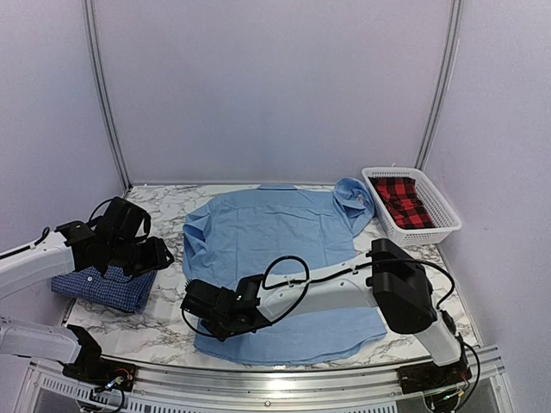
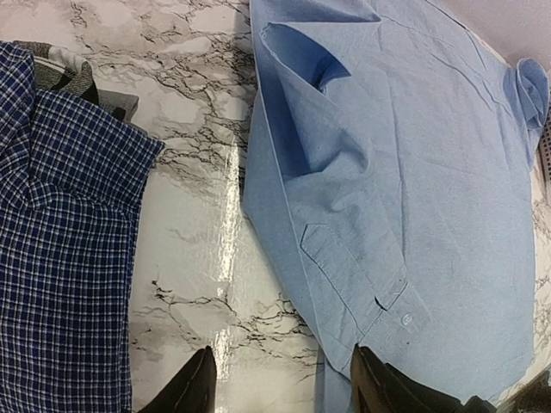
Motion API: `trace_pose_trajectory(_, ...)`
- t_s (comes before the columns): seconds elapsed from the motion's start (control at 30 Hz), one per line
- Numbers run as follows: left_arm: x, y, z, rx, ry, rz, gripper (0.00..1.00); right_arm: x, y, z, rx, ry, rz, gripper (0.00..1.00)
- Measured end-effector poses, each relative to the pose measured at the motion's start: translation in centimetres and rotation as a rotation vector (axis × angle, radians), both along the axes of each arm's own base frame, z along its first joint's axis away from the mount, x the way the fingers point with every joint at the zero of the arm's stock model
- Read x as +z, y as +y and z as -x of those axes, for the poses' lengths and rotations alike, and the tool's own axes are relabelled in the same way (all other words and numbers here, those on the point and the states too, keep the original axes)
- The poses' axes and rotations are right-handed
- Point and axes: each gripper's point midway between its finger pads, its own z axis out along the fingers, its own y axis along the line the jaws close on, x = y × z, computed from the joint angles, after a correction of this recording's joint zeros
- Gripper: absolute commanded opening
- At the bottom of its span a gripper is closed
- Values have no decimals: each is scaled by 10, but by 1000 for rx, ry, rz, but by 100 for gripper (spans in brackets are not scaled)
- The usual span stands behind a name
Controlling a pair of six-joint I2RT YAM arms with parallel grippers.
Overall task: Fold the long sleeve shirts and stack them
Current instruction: Pick up the sleeve from the center of the board.
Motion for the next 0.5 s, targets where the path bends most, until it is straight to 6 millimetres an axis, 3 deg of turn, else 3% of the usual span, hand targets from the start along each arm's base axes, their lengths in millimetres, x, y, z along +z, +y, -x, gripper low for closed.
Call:
trace_pose_trajectory(0.3, 0, 2, -1, 0, -1, -3, 55, -1, -5, -15, -31, 10, -4, 0)
trace_pose_trajectory(0.5, 0, 2, -1, -1, 2, 1, 55, 2, -8, -25, -47, 18, -11, 0)
